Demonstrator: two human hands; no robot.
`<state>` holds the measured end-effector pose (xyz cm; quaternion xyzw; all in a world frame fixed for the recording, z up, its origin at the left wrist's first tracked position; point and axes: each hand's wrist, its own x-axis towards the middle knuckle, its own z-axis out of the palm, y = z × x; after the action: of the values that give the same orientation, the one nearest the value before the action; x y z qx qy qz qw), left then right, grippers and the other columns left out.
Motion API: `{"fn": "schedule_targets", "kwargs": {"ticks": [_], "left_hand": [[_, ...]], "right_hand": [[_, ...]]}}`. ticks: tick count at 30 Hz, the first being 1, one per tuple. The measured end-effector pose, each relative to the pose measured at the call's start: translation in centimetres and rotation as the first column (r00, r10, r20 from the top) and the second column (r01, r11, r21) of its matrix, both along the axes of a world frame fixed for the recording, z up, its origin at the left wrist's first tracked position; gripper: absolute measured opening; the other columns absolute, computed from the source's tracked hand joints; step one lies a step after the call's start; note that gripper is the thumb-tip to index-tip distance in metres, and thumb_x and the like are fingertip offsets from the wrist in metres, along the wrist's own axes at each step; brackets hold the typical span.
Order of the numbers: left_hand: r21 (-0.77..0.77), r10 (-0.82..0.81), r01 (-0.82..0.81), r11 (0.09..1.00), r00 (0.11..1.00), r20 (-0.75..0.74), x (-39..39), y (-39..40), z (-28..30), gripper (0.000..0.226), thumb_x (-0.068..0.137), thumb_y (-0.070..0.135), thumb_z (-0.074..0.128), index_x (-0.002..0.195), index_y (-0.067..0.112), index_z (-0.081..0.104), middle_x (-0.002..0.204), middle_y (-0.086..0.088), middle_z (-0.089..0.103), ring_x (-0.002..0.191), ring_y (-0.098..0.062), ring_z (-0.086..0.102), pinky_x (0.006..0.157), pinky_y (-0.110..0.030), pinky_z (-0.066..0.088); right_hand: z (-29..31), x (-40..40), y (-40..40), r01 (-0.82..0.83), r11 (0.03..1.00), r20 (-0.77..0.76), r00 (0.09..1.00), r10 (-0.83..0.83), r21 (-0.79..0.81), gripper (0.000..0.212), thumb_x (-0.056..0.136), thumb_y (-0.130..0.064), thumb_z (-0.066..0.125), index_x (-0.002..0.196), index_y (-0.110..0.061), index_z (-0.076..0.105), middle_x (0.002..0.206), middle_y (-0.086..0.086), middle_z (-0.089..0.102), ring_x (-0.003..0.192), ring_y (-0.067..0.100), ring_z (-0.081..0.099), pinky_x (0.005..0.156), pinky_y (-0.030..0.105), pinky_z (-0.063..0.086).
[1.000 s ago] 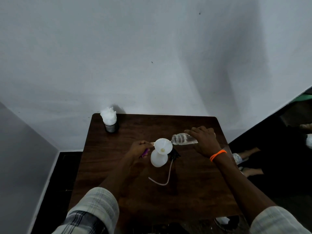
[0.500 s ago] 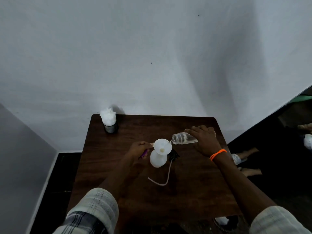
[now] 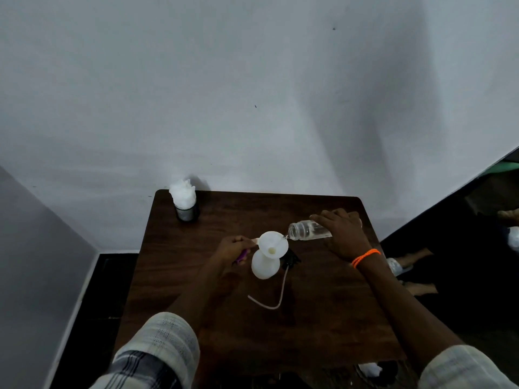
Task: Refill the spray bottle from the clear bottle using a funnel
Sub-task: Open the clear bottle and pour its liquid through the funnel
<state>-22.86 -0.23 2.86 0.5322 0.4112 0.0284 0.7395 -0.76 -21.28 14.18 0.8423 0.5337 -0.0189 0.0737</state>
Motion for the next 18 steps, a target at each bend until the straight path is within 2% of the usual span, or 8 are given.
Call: {"fn": "schedule_targets", "kwargs": {"ticks": [4,12,18], "left_hand": [[-0.007,0.005,-0.005,1.0,1.0,-0.006,-0.12,0.07,-0.2,0.011,0.093,0.01,0.066,0.096,0.001,0.07,0.068,-0.011,0.058,0.048,-0.015,0.049,0.04,-0.025,0.04],[0.005,-0.008,0.009,1.0,1.0,-0.008,-0.1,0.22,-0.55,0.014,0.09,0.016,0.071,0.092,0.003,0.072,0.066,-0.008,0.061,0.049,-0.017,0.05,0.045,-0.029,0.041],[0.006,-0.011,0.011,1.0,1.0,-0.01,-0.22,0.14,-0.78,0.01,0.09,0.017,0.072,0.087,0.007,0.073,0.068,-0.009,0.061,0.048,-0.015,0.05,0.042,-0.027,0.041]], "right_hand": [[-0.01,-0.12,0.04,0.006,1.0,-0.006,1.0,-0.005,0.013,0.077,0.057,-0.019,0.077,0.131,-0.033,0.062,0.116,-0.006,0.066,0.1,0.027,0.058,0.077,0.041,0.037],[-0.21,-0.25,0.08,0.021,1.0,-0.009,1.0,-0.021,0.023,0.077,0.056,-0.02,0.081,0.13,-0.034,0.062,0.118,-0.005,0.066,0.101,0.025,0.058,0.077,0.04,0.035],[-0.29,-0.32,-0.08,0.023,0.999,-0.009,1.0,-0.023,0.028,0.078,0.056,-0.017,0.079,0.13,-0.033,0.062,0.117,-0.007,0.066,0.102,0.025,0.058,0.079,0.041,0.035]]}}
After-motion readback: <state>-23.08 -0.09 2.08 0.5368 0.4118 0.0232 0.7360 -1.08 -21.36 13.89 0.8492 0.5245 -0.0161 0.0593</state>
